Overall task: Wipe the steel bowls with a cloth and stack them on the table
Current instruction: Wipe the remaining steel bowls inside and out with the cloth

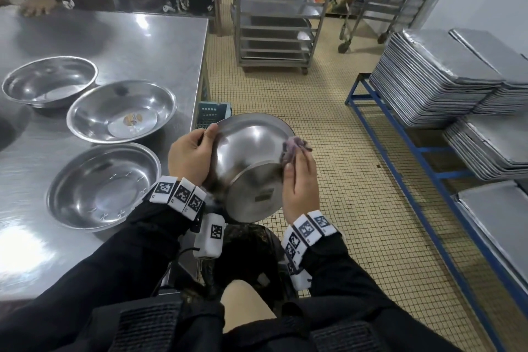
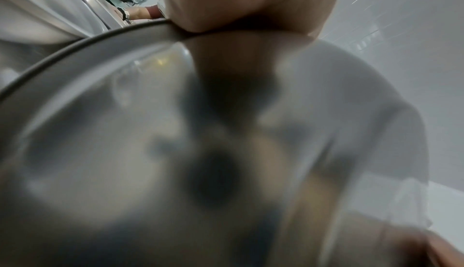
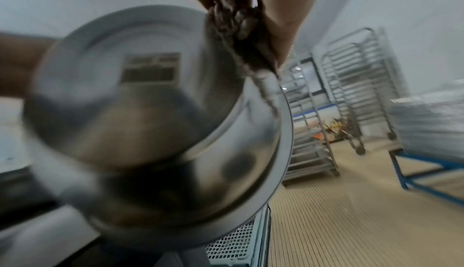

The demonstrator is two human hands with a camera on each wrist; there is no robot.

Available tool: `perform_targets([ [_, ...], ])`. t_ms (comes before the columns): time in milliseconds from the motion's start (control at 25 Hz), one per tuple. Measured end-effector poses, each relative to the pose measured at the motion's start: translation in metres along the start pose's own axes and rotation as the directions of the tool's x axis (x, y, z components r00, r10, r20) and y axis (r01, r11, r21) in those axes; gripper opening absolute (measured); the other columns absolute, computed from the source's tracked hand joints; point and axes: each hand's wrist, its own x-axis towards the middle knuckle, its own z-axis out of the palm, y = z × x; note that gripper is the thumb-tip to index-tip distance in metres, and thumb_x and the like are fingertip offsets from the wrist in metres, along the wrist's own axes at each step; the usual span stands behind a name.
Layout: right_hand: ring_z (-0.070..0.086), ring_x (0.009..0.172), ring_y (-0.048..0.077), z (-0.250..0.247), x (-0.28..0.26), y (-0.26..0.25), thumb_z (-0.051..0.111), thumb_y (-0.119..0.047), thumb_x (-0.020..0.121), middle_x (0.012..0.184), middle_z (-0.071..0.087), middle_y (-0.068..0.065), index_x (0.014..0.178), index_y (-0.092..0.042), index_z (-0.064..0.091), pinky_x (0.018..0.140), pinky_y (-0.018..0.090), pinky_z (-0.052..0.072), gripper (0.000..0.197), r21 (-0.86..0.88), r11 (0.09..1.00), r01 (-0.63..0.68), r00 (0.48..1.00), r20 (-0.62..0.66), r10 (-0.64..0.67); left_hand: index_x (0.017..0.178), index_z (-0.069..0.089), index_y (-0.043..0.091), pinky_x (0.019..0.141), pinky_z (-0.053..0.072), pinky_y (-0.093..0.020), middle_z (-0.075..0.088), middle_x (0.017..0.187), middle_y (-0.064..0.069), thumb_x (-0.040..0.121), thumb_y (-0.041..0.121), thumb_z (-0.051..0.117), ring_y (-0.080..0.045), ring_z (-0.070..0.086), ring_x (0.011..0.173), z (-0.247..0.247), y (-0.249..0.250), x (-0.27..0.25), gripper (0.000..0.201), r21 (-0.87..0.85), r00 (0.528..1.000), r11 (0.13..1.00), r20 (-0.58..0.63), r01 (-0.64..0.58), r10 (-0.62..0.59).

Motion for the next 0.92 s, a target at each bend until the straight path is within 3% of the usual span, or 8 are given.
perform_targets([
  [120, 0.027, 0.138, 0.022, 0.012, -0.004, -0.018, 0.033, -0.031, 0.099, 0.148, 0.032, 0.009, 0.142, -0.014, 0.038, 0.109, 0.039, 0.033, 0.047, -0.125, 0.953, 0.277, 0.961, 0.020, -0.276, 0.072, 0.064, 0.005, 0.061, 0.045, -0.043, 0.060, 0.061, -0.011, 0.096, 0.051, 0.047, -0.027, 0.053, 0.060, 0.006, 0.006, -0.003, 0.055, 0.038, 1.000, 0.999, -0.020, -0.001, 0.001],
  [240, 0.034, 0.134, 0.027, 0.017, 0.014, -0.036, 0.034, -0.029, 0.097, 0.139, 0.046, 0.011, 0.133, -0.010, 0.050, 0.109, 0.047, 0.033, 0.044, -0.228, 0.905, 0.359, 0.932, 0.044, -0.359, 0.072, 0.065, 0.009, 0.059, 0.045, -0.039, 0.062, 0.060, -0.005, 0.096, 0.051, 0.045, -0.023, 0.056, 0.060, 0.012, 0.015, -0.008, 0.053, 0.115, 0.999, 0.992, -0.011, -0.042, 0.044],
  [360, 0.043, 0.126, 0.026, 0.016, 0.032, -0.043, 0.031, -0.033, 0.097, 0.134, 0.049, 0.013, 0.130, -0.005, 0.051, 0.104, 0.041, 0.040, 0.048, -0.273, 0.942, 0.196, 0.977, -0.029, -0.212, 0.068, 0.062, 0.010, 0.052, 0.040, -0.033, 0.059, 0.056, -0.002, 0.096, 0.053, 0.043, -0.018, 0.053, 0.055, 0.017, 0.019, -0.014, 0.054, 0.157, 0.996, 0.984, 0.031, -0.083, 0.079],
  [480, 0.043, 0.122, 0.018, 0.004, 0.041, -0.033, 0.032, -0.028, 0.101, 0.138, 0.041, 0.009, 0.134, -0.004, 0.046, 0.098, 0.021, 0.034, 0.044, -0.092, 0.990, -0.104, 0.993, -0.064, 0.098, 0.065, 0.059, 0.006, 0.050, 0.034, -0.029, 0.055, 0.054, -0.006, 0.095, 0.054, 0.044, -0.017, 0.048, 0.052, 0.016, 0.014, -0.015, 0.058, 0.114, 0.998, 0.992, 0.045, -0.057, 0.052],
  [640, 0.048, 0.104, 0.015, -0.019, 0.039, -0.001, 0.033, -0.028, 0.102, 0.121, 0.045, 0.001, 0.123, -0.008, 0.054, 0.083, 0.022, 0.034, 0.035, 0.188, 0.854, -0.484, 0.872, 0.020, 0.490, 0.068, 0.066, 0.005, 0.056, 0.038, -0.034, 0.059, 0.058, -0.012, 0.094, 0.050, 0.051, -0.014, 0.046, 0.054, 0.011, -0.001, -0.013, 0.055, -0.082, 0.997, 0.996, 0.068, 0.038, -0.033],
  [680, 0.050, 0.101, 0.016, -0.023, 0.038, 0.008, 0.037, -0.028, 0.101, 0.114, 0.050, 0.000, 0.118, -0.009, 0.056, 0.079, 0.022, 0.035, 0.032, 0.212, 0.832, -0.513, 0.856, 0.051, 0.515, 0.065, 0.067, 0.011, 0.057, 0.039, -0.032, 0.059, 0.056, -0.006, 0.094, 0.048, 0.052, -0.011, 0.046, 0.054, 0.009, -0.004, -0.013, 0.049, -0.142, 0.995, 0.987, 0.082, 0.076, -0.065],
  [800, 0.058, 0.093, 0.025, -0.028, 0.036, 0.030, 0.047, -0.029, 0.098, 0.092, 0.059, 0.001, 0.103, -0.009, 0.059, 0.059, 0.025, 0.036, 0.024, 0.143, 0.866, -0.479, 0.878, 0.076, 0.473, 0.065, 0.068, 0.030, 0.063, 0.045, -0.027, 0.063, 0.060, 0.009, 0.093, 0.042, 0.057, -0.004, 0.053, 0.058, 0.009, -0.012, -0.018, 0.033, -0.272, 0.980, 0.945, 0.122, 0.183, -0.154],
  [920, 0.059, 0.090, 0.026, -0.026, 0.032, 0.038, 0.048, -0.024, 0.097, 0.089, 0.060, 0.002, 0.100, -0.009, 0.059, 0.067, 0.027, 0.038, 0.018, 0.105, 0.896, -0.432, 0.902, 0.031, 0.431, 0.077, 0.067, 0.035, 0.076, 0.048, -0.028, 0.067, 0.078, 0.011, 0.096, 0.038, 0.055, -0.006, 0.060, 0.076, 0.009, -0.022, -0.024, 0.023, -0.214, 0.974, 0.958, 0.160, 0.190, -0.158],
])
